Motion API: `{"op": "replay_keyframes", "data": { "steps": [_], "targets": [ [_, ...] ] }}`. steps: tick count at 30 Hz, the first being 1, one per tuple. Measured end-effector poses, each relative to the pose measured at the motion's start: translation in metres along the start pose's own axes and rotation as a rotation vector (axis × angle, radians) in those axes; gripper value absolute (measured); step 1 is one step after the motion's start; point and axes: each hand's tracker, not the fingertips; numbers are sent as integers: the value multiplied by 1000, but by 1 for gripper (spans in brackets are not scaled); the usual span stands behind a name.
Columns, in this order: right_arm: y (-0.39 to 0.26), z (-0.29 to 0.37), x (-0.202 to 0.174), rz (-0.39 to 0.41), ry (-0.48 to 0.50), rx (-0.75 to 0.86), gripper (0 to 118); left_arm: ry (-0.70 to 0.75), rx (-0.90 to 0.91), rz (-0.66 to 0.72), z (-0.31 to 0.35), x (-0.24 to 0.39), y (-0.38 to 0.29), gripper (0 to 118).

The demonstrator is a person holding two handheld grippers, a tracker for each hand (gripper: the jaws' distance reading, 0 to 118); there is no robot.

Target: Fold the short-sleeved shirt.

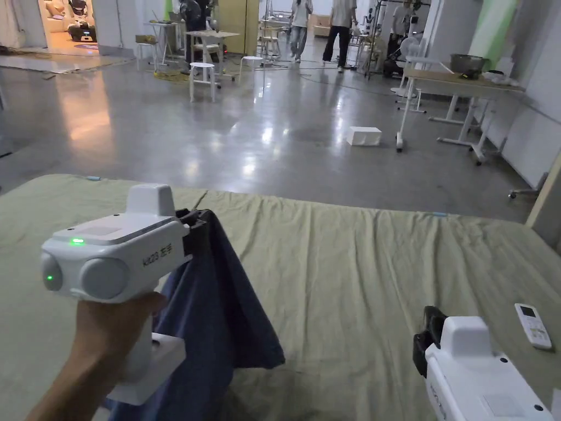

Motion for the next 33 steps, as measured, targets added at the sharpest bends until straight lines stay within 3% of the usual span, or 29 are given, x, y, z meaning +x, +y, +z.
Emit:
{"op": "replay_keyframes", "data": {
  "steps": [10, 21, 23, 25, 26, 27, 33],
  "targets": [
    [-4, 13, 36, -29, -82, -8, 0, -246, -125, 19, -59, 114, -44, 5],
    [-25, 18, 54, -48, -109, -60, 0, -228, -341, 86, -75, 132, -145, 6],
    [-28, 16, 52, -58, -105, -71, 0, -219, -368, 83, -74, 127, -157, 17],
    [-30, 14, 48, -68, -99, -83, 0, -201, -399, 70, -72, 122, -165, 49],
    [-30, 14, 46, -71, -96, -85, 0, -179, -401, 59, -69, 121, -165, 71],
    [-30, 14, 44, -73, -92, -84, 0, -157, -390, 43, -66, 117, -165, 80],
    [-22, 11, 32, -92, -74, -60, 0, -46, -224, -47, -37, 89, -137, 81]
  ]
}}
